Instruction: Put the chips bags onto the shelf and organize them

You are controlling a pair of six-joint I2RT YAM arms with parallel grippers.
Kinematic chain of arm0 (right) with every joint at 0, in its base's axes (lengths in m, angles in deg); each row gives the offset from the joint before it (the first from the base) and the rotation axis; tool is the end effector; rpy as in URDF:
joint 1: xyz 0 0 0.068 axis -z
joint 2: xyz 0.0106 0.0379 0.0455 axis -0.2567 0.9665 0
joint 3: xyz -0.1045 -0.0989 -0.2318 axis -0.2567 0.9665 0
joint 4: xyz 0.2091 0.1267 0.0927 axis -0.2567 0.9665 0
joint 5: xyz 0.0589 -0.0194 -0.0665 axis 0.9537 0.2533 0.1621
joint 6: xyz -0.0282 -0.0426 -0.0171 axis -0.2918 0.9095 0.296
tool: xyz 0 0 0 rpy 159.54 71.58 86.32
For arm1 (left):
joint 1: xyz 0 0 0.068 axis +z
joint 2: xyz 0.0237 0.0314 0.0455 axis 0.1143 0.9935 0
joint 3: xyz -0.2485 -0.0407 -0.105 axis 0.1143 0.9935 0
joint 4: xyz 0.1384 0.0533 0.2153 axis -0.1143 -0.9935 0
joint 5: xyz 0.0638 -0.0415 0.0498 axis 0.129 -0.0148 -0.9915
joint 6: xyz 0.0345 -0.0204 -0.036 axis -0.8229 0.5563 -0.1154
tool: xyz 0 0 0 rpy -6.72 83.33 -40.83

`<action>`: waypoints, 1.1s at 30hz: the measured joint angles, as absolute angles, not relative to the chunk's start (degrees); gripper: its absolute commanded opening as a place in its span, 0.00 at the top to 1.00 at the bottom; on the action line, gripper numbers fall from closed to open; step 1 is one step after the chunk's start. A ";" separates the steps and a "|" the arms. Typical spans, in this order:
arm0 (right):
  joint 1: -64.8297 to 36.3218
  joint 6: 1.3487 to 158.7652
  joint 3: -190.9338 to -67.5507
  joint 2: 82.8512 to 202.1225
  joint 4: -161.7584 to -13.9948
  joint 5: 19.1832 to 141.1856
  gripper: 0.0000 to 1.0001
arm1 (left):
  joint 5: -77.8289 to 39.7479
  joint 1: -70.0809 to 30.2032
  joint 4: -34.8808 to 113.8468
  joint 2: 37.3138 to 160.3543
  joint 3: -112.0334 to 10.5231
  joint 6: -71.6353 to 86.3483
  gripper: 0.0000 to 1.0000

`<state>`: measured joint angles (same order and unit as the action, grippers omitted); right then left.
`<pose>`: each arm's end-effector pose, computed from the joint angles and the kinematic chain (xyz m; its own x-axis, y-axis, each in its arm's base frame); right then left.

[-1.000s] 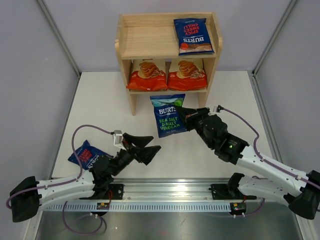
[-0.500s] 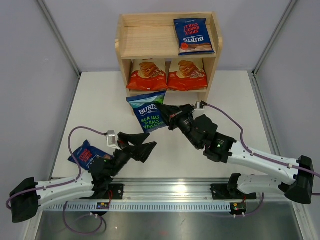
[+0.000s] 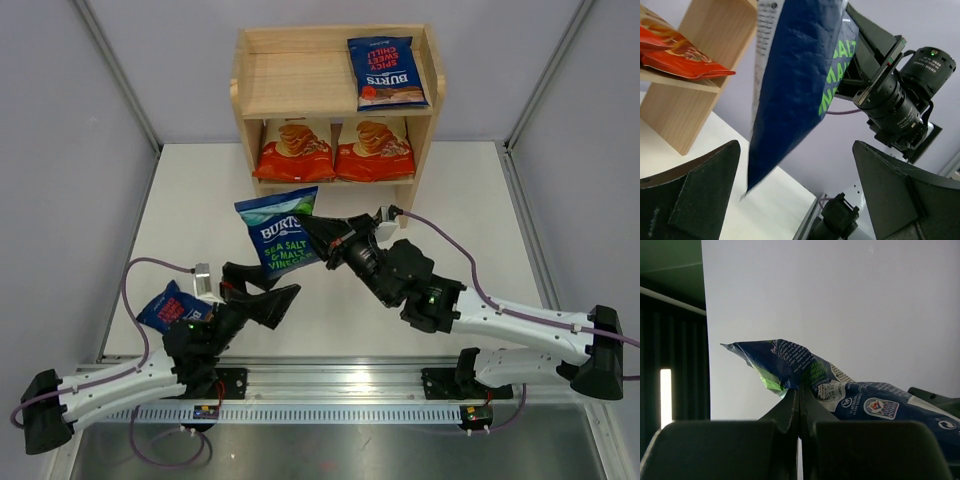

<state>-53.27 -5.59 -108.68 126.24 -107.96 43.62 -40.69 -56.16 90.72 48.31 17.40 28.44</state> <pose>0.1138 0.2378 0.3879 -0.6370 0.7608 0.1240 -0.0355 -0.1896 0.9812 0.0633 -0.1050 0.2517 -0.2112 -0.7360 -0.6432 0.7854 0.2640 -0.5599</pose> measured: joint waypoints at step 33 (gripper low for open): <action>-59.67 -1.49 -101.09 123.53 -117.14 40.38 0.34 | -35.73 -56.40 83.60 48.40 11.46 27.92 0.93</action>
